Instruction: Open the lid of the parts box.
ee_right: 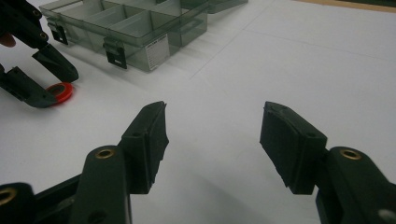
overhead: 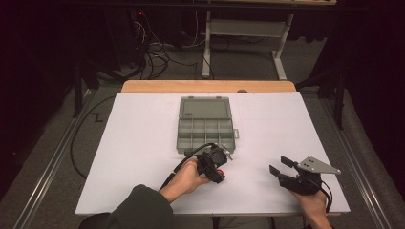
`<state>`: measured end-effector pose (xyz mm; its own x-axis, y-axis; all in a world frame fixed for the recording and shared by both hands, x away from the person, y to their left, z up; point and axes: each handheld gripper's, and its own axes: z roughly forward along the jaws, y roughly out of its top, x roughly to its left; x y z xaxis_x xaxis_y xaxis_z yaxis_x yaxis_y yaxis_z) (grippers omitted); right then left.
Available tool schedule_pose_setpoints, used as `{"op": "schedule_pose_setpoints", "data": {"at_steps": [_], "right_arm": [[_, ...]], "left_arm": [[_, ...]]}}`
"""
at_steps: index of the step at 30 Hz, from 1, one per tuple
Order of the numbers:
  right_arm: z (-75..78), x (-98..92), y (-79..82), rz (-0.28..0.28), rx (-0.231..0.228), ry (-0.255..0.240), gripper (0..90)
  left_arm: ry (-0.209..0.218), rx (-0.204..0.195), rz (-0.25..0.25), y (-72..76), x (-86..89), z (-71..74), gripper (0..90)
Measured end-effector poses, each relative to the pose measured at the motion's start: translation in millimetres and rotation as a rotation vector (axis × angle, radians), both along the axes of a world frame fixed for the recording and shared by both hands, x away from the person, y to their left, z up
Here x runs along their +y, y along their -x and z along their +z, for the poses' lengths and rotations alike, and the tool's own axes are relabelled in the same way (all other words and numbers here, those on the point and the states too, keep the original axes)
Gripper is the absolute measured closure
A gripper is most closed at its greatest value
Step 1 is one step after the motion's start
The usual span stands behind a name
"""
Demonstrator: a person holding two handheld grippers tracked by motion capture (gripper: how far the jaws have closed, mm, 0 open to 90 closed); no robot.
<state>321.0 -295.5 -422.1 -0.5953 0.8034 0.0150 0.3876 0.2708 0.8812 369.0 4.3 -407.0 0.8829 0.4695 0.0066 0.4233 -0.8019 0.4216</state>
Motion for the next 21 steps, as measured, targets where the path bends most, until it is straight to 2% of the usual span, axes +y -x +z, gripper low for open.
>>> {"op": "schedule_pose_setpoints", "data": {"at_steps": [8,21], "right_arm": [[0.2,0.1,0.4,0.000,-0.003,0.000,42.8],[0.7,-1.1,0.8,-0.001,-0.012,-0.009,42.5]], "left_arm": [[0.004,0.000,-0.010,0.7,-0.3,0.1,61.2],[0.013,0.009,0.000,-0.6,0.8,1.0,62.0]]}}
